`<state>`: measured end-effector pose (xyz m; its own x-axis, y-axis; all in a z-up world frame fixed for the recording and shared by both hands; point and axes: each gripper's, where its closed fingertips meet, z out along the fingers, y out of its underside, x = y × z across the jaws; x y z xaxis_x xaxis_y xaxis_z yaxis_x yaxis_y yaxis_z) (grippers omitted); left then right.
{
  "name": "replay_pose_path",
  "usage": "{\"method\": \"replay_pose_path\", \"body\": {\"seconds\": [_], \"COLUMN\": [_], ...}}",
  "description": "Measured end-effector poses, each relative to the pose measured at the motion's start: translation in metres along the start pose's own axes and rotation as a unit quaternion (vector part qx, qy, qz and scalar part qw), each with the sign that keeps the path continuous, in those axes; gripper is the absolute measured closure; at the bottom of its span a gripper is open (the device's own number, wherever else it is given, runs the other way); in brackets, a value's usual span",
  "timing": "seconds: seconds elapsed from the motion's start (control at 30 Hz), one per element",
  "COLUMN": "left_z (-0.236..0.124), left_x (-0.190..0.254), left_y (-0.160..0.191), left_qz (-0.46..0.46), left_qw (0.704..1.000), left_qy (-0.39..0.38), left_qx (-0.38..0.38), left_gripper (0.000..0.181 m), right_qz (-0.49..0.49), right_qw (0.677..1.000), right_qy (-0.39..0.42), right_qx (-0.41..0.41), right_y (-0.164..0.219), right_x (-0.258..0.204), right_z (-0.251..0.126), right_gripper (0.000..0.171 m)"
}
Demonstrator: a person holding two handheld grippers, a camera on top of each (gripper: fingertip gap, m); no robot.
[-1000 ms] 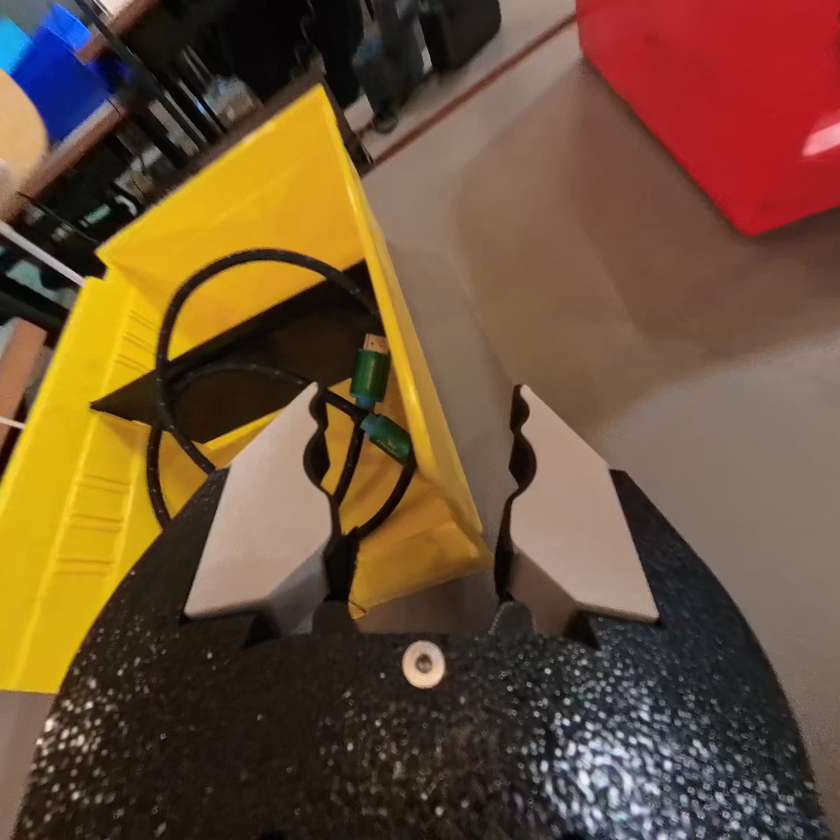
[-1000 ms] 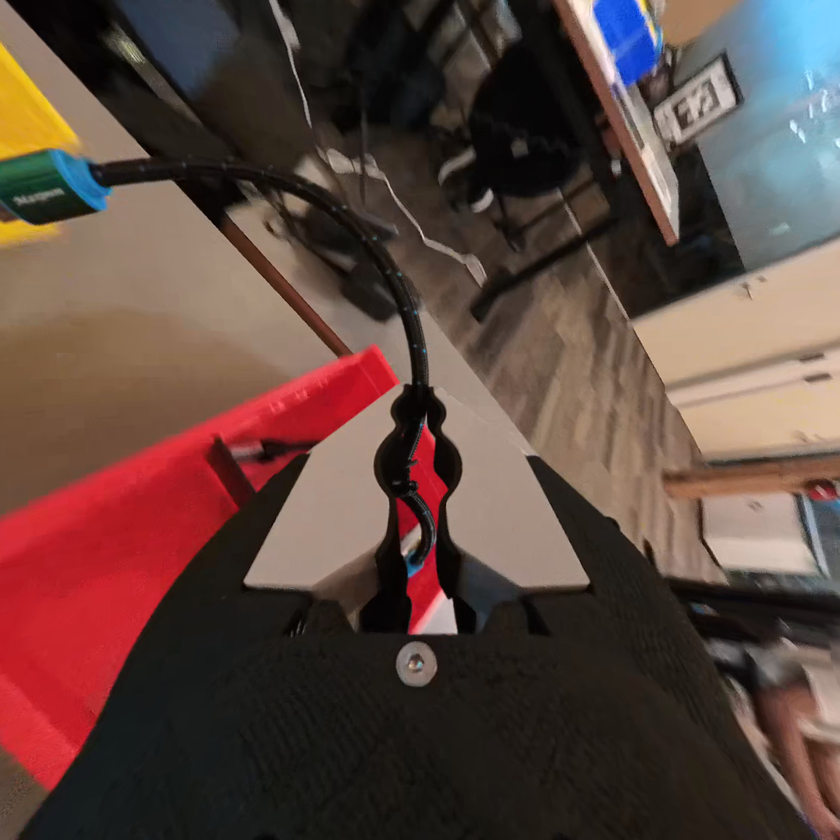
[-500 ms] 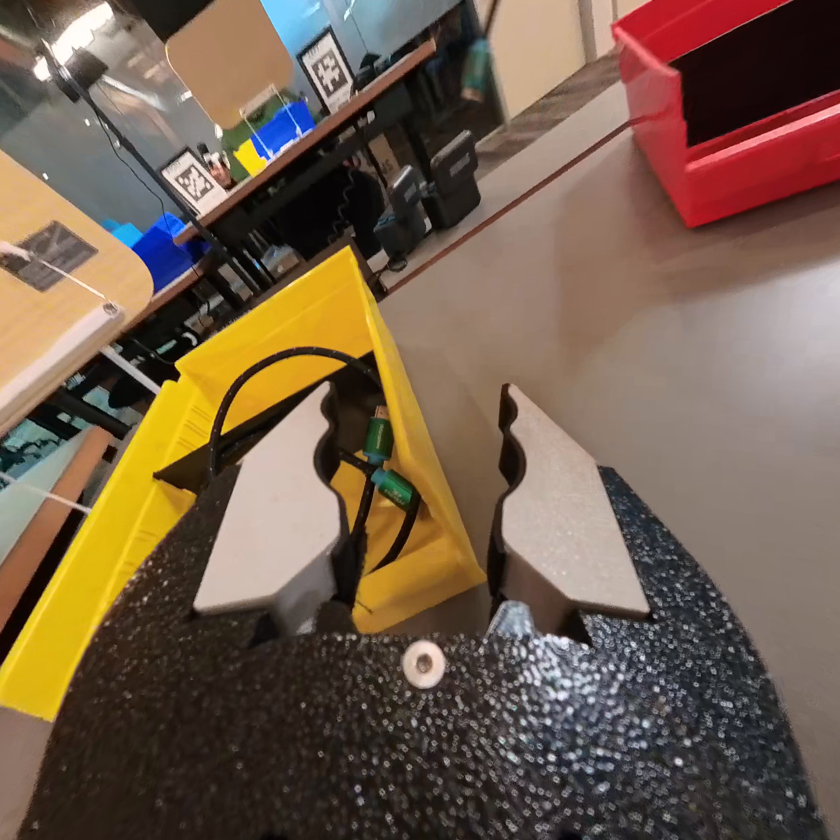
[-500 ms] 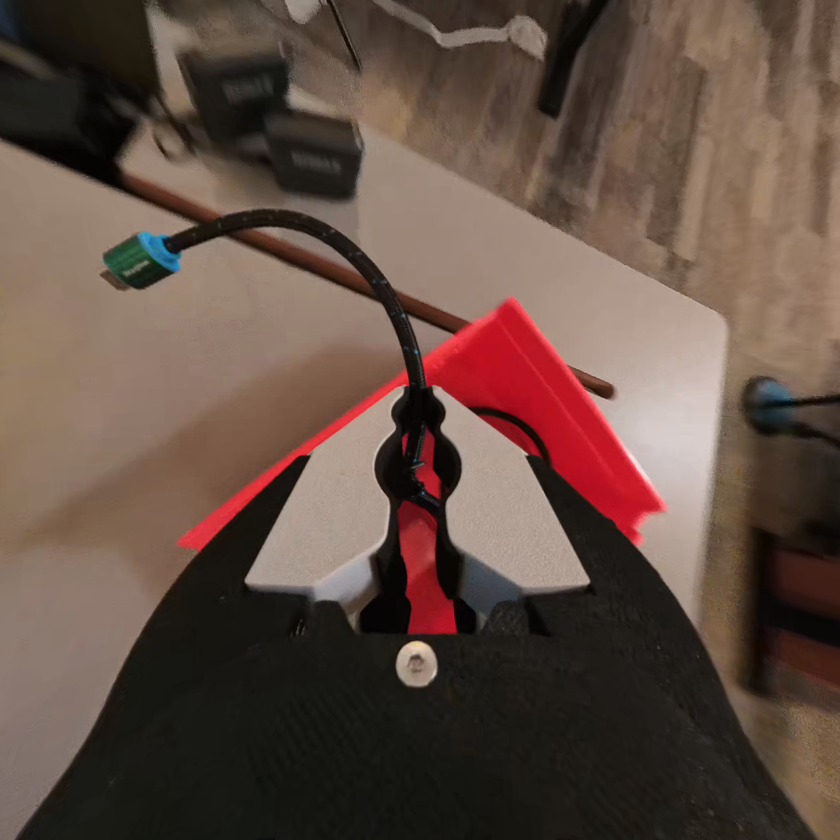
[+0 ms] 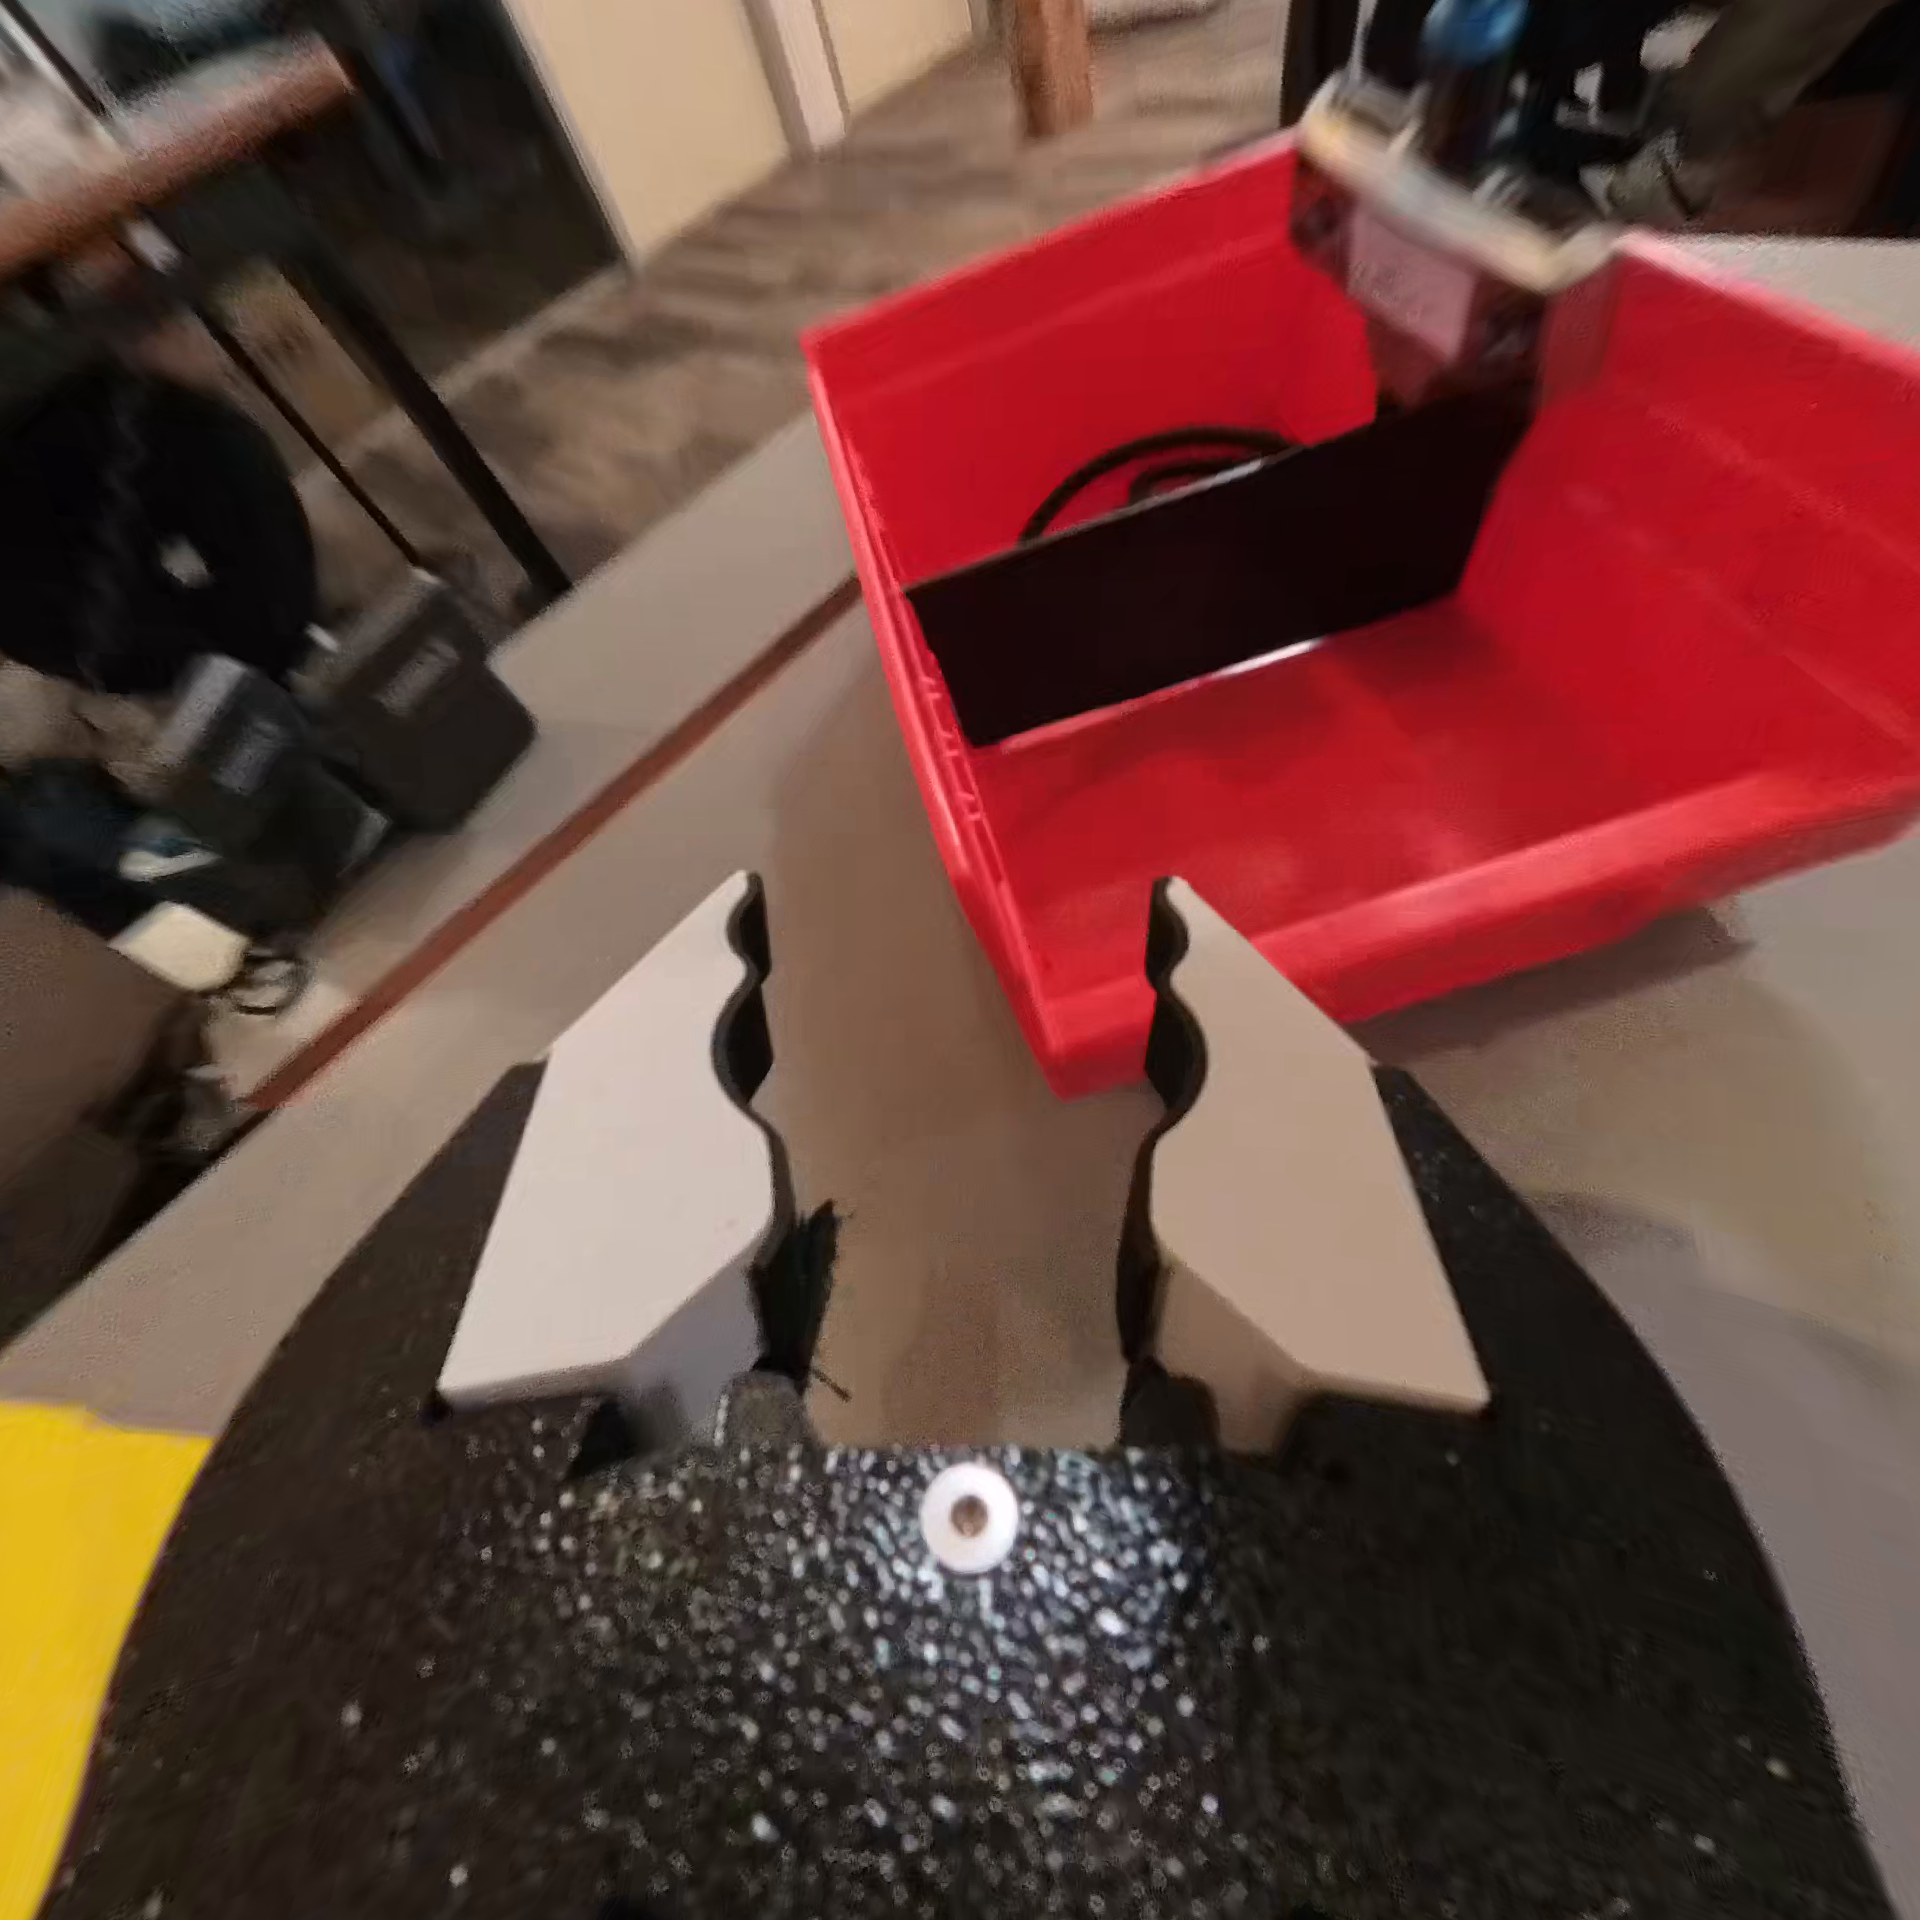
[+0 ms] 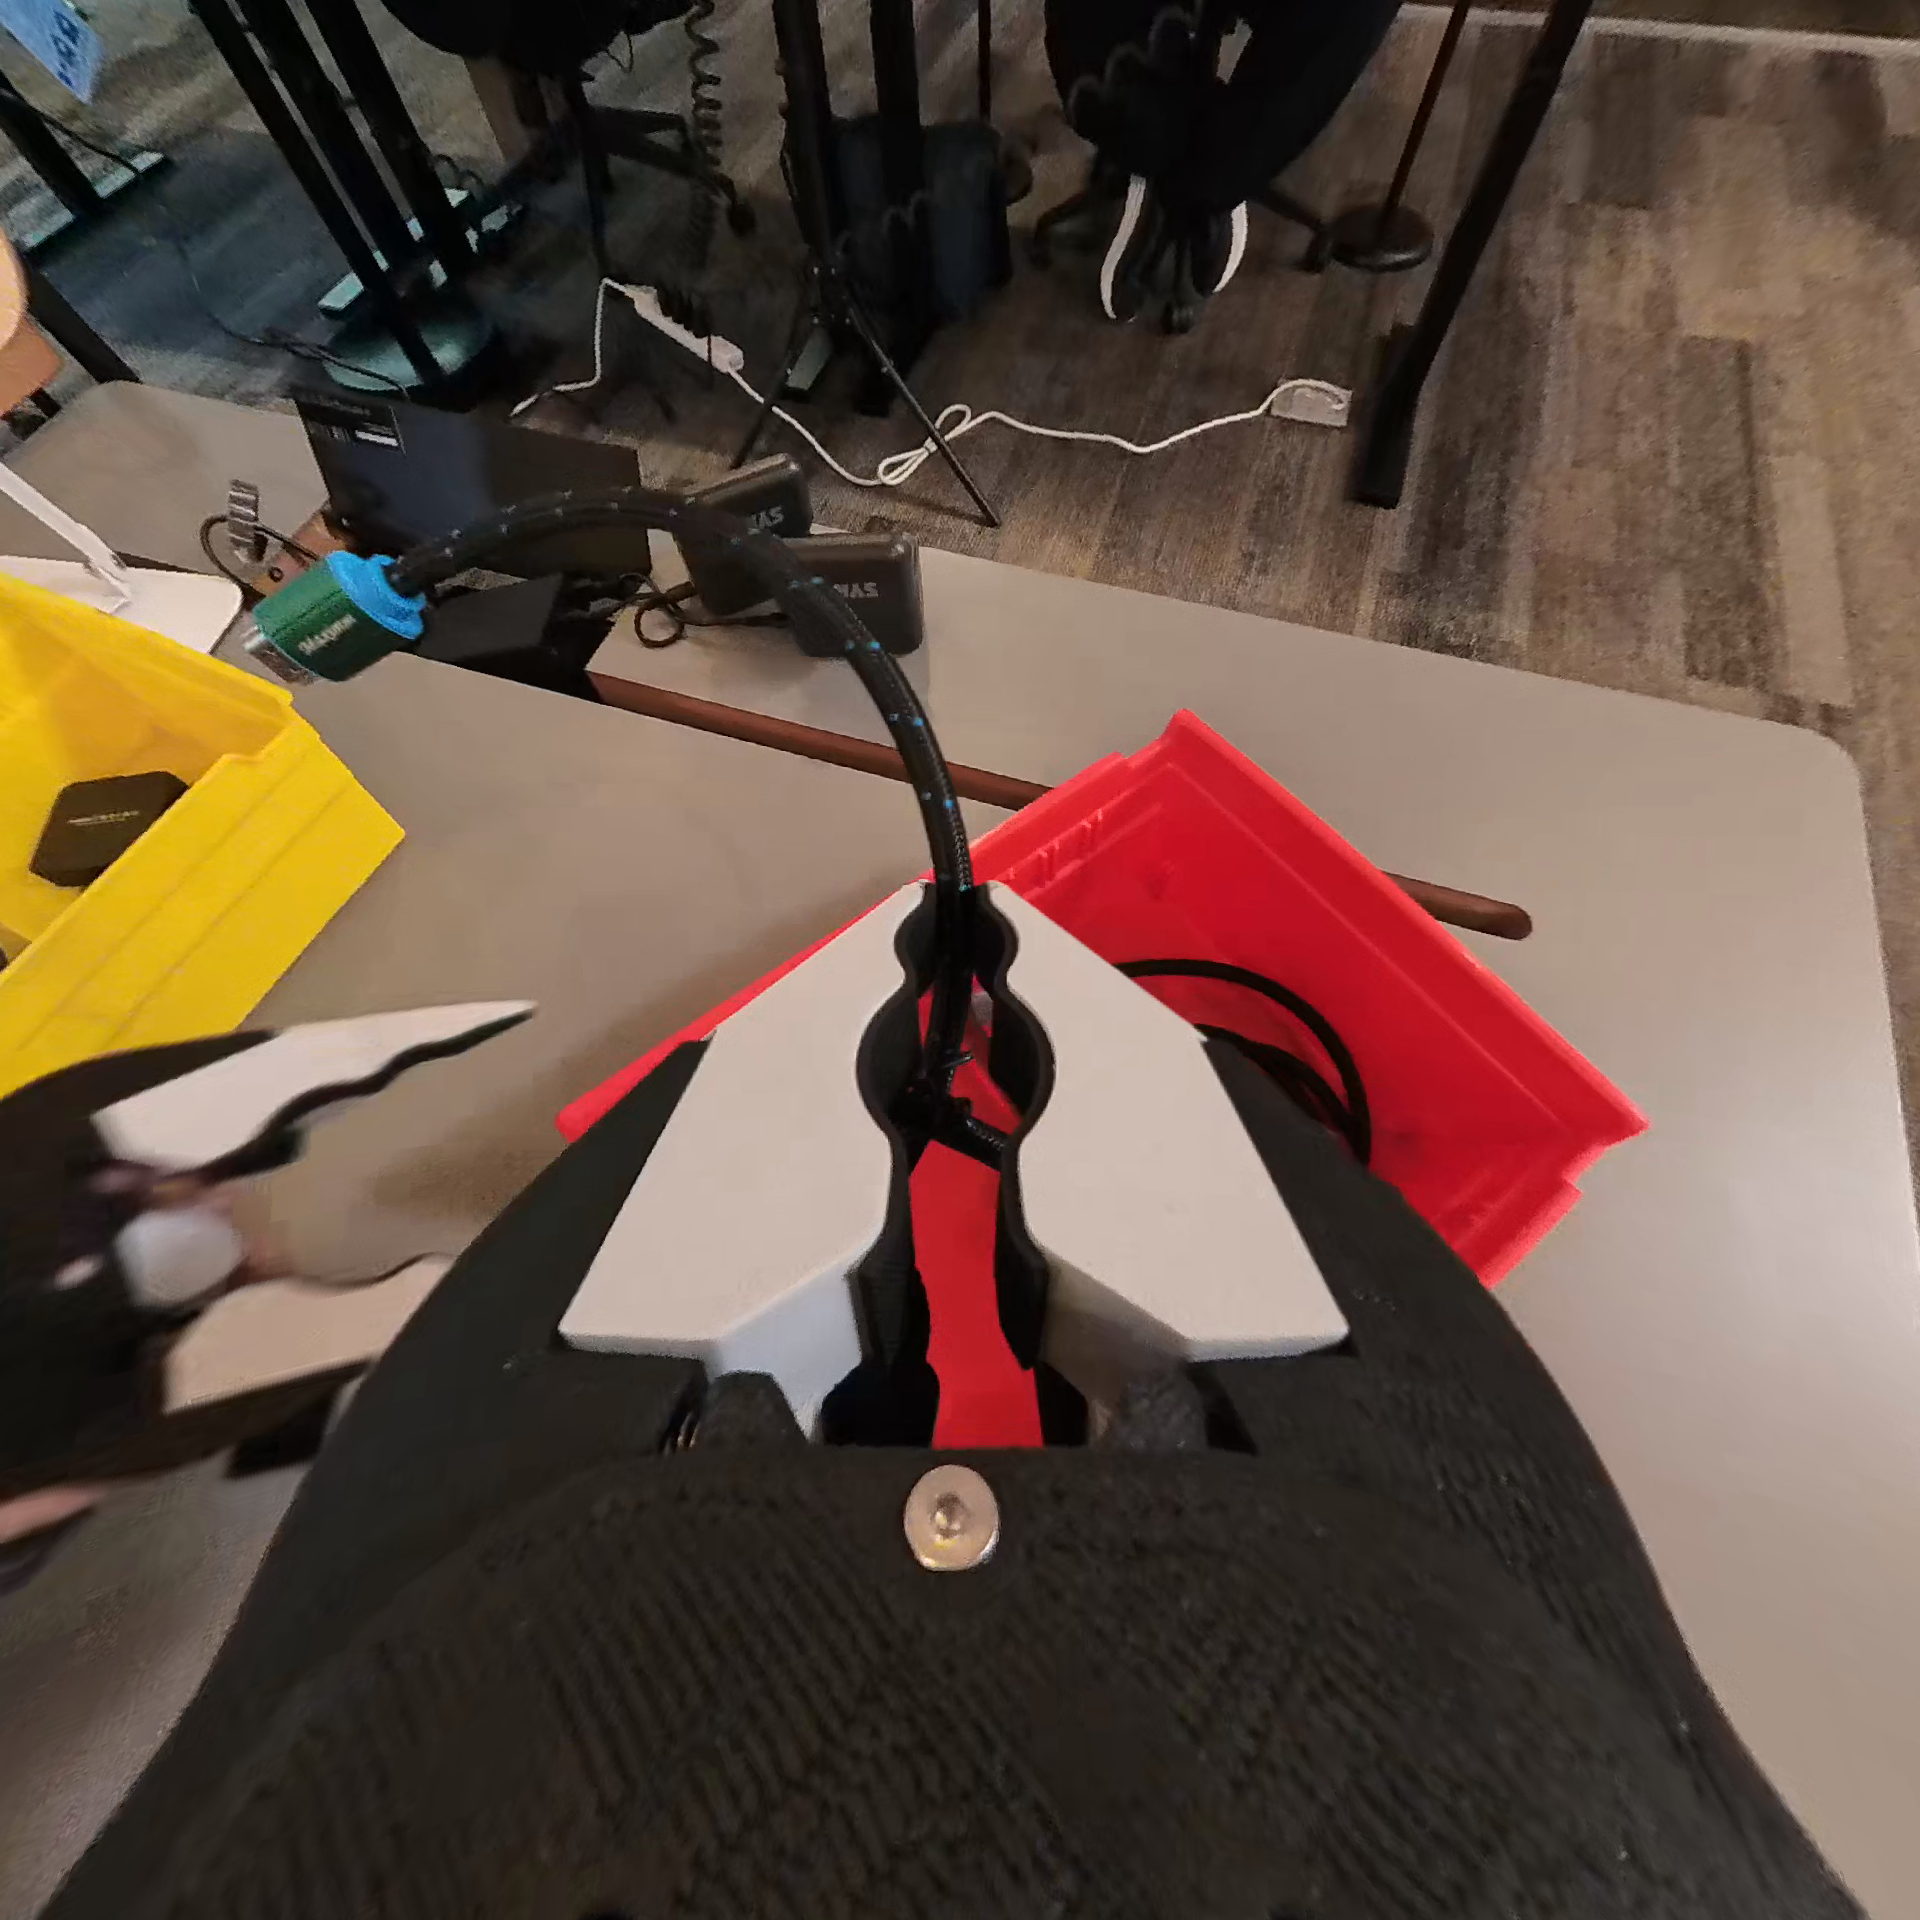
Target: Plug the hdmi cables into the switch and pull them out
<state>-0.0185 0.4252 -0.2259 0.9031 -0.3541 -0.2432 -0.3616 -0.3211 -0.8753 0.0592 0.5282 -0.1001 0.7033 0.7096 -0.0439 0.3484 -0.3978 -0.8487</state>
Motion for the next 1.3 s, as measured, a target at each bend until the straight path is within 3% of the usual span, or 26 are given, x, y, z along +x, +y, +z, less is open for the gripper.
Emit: {"method": "replay_pose_path", "body": {"seconds": [0.1, 0.17, 0.23, 0.3, 0.43, 0.6, 0.63, 0.67, 0.73, 0.8, 0.83, 0.97, 1.1, 1.13, 1.2, 1.3], "left_z": [0.043, 0.056, 0.057, 0.052, 0.038, 0.016, 0.012, 0.007, -0.001, -0.009, -0.013, -0.022, -0.028, -0.03, -0.037, -0.053], "left_x": [0.005, 0.011, 0.006, 0.006, 0.011, 0.016, 0.017, 0.017, 0.02, 0.024, 0.025, 0.028, 0.031, 0.033, 0.037, 0.038], "left_y": [0.014, 0.021, 0.022, 0.024, 0.028, 0.036, 0.038, 0.039, 0.043, 0.045, 0.046, 0.049, 0.049, 0.049, 0.051, 0.054], "left_qz": [-0.06, -0.087, -0.111, -0.102, -0.112, -0.116, -0.119, -0.126, -0.141, -0.143, -0.145, -0.167, -0.18, -0.183, -0.179, -0.182], "left_qw": [0.996, 0.992, 0.991, 0.993, 0.993, 0.993, 0.993, 0.992, 0.99, 0.989, 0.989, 0.986, 0.983, 0.982, 0.983, 0.982], "left_qy": [0.043, 0.072, 0.055, 0.039, 0.028, 0.02, 0.019, 0.019, 0.021, 0.021, 0.018, 0.022, 0.023, 0.029, 0.04, 0.048], "left_qx": [-0.045, -0.054, -0.038, -0.036, -0.028, -0.021, -0.018, -0.015, -0.01, -0.006, -0.003, 0.008, 0.029, 0.033, 0.03, 0.031], "left_gripper": [0.124, 0.172, 0.177, 0.178, 0.178, 0.179, 0.179, 0.179, 0.179, 0.179, 0.179, 0.179, 0.177, 0.175, 0.171, 0.143], "right_qz": [-0.014, -0.039, -0.097, -0.203, -0.435, -0.638, -0.665, -0.675, -0.665, -0.617, -0.599, -0.586, -0.54, -0.528, -0.496, -0.433], "right_qw": [1.0, 0.999, 0.993, 0.965, 0.829, 0.633, 0.607, 0.601, 0.644, 0.726, 0.745, 0.721, 0.757, 0.769, 0.796, 0.854], "right_qy": [0.001, 0.018, 0.067, 0.153, 0.294, 0.305, 0.285, 0.265, 0.205, 0.095, 0.069, 0.076, 0.091, 0.094, 0.109, 0.115], "right_qx": [0.004, 0.0, -0.022, -0.07, -0.192, -0.315, -0.329, -0.335, -0.318, -0.286, -0.286, -0.361, -0.355, -0.349, -0.329, -0.265], "right_y": [0.0, 0.0, 0.002, 0.005, 0.003, 0.013, 0.019, 0.025, 0.036, 0.057, 0.063, 0.081, 0.081, 0.078, 0.065, 0.037], "right_x": [0.003, 0.009, 0.023, 0.045, 0.077, 0.08, 0.077, 0.073, 0.054, 0.017, 0.005, 0.006, 0.001, -0.001, -0.004, -0.01], "right_z": [-0.002, -0.003, -0.004, -0.01, -0.019, 0.01, 0.02, 0.029, 0.049, 0.072, 0.08, 0.092, 0.102, 0.1, 0.091, 0.065], "right_gripper": [0.167, 0.167, 0.166, 0.167, 0.165, 0.166, 0.166, 0.166, 0.168, 0.166, 0.166, 0.165, 0.161, 0.155, 0.127, 0.102]}}
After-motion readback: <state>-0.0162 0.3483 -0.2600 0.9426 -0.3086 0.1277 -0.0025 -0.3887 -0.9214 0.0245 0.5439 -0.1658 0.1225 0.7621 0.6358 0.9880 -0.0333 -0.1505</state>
